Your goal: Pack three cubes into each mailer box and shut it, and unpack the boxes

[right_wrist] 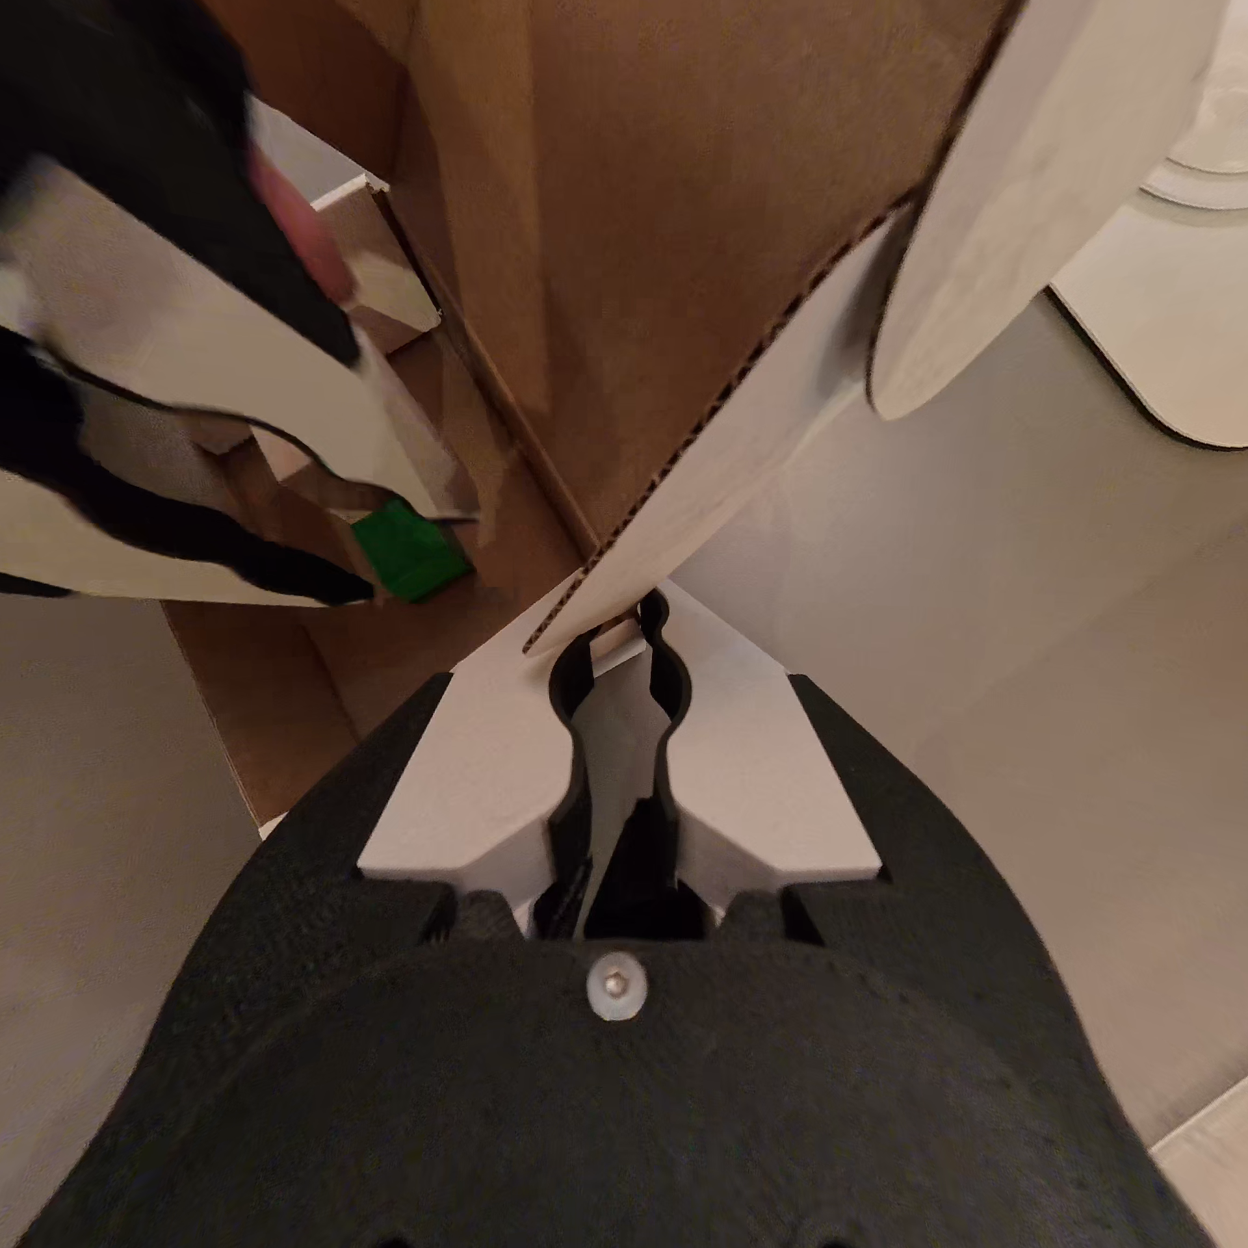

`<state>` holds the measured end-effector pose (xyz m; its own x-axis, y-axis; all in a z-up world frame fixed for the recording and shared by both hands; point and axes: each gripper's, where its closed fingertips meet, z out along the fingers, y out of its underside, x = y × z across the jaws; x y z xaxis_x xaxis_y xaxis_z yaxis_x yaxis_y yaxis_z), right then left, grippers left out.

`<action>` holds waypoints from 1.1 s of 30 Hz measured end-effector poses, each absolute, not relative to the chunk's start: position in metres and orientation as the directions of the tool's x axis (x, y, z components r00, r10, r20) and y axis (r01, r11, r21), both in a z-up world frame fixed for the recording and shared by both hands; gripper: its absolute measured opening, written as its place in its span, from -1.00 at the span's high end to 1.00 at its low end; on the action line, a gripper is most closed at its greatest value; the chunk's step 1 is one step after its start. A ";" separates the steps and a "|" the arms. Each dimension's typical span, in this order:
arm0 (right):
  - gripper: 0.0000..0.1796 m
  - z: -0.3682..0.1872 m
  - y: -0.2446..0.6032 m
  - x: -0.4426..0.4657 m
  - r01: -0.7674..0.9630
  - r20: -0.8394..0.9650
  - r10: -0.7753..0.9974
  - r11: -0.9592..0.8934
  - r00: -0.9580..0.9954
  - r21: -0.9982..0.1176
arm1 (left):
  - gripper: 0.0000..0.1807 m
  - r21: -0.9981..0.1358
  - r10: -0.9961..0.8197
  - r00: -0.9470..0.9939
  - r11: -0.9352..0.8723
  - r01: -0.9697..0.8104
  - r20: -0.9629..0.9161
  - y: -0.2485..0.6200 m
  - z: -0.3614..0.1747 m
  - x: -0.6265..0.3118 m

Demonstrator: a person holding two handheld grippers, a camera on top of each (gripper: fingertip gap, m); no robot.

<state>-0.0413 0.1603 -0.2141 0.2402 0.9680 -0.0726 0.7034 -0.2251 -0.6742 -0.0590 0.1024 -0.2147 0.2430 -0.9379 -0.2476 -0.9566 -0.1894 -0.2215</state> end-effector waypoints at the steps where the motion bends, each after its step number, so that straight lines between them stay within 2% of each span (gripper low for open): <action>1: 0.91 -0.214 0.160 -0.041 0.703 -0.074 0.968 -0.226 0.240 -0.674 | 0.54 -0.258 -0.923 0.263 -0.191 -0.947 -0.280 0.101 -0.199 -0.060; 4: 0.91 -0.214 0.161 -0.041 0.701 -0.078 0.967 -0.229 0.241 -0.675 | 0.54 -0.370 -0.857 0.367 -0.229 -0.900 -0.363 0.096 -0.143 -0.086; 7: 0.91 -0.214 0.160 -0.041 0.701 -0.078 0.968 -0.228 0.239 -0.676 | 0.66 -0.458 -0.731 0.554 -0.364 -0.811 -0.400 0.106 -0.100 -0.155; 9: 0.91 -0.214 0.160 -0.042 0.701 -0.078 0.968 -0.227 0.239 -0.676 | 0.67 -0.480 -0.617 0.678 -0.489 -0.728 -0.400 0.121 -0.091 -0.214; 11: 0.91 -0.214 0.160 -0.042 0.700 -0.078 0.968 -0.227 0.238 -0.677 | 0.59 -0.474 -0.516 0.771 -0.608 -0.637 -0.374 0.132 -0.100 -0.267; 14: 0.91 -0.214 0.160 -0.042 0.701 -0.075 0.968 -0.225 0.239 -0.677 | 0.47 -0.399 -0.459 0.858 -0.759 -0.514 -0.231 0.134 -0.139 -0.307; 18: 0.90 -0.214 0.160 -0.041 0.702 -0.070 0.968 -0.223 0.239 -0.676 | 0.43 -0.277 -0.372 0.920 -0.877 -0.392 -0.124 0.141 -0.189 -0.340; 21: 0.90 -0.214 0.160 -0.041 0.702 -0.071 0.969 -0.223 0.239 -0.677 | 0.53 -0.226 -0.325 0.944 -0.917 -0.329 -0.053 0.147 -0.211 -0.344; 25: 0.91 -0.214 0.161 -0.041 0.699 -0.077 0.969 -0.224 0.235 -0.679 | 0.67 -0.132 -0.346 0.937 -0.928 -0.350 -0.050 0.147 -0.226 -0.346; 31: 0.91 -0.214 0.161 -0.041 0.701 -0.073 0.970 -0.219 0.233 -0.679 | 0.55 -0.151 -0.352 0.935 -0.927 -0.343 0.041 0.154 -0.224 -0.328; 33: 0.91 -0.214 0.161 -0.041 0.702 -0.071 0.970 -0.218 0.233 -0.678 | 0.54 -0.114 -0.352 0.936 -0.930 -0.349 0.003 0.152 -0.230 -0.334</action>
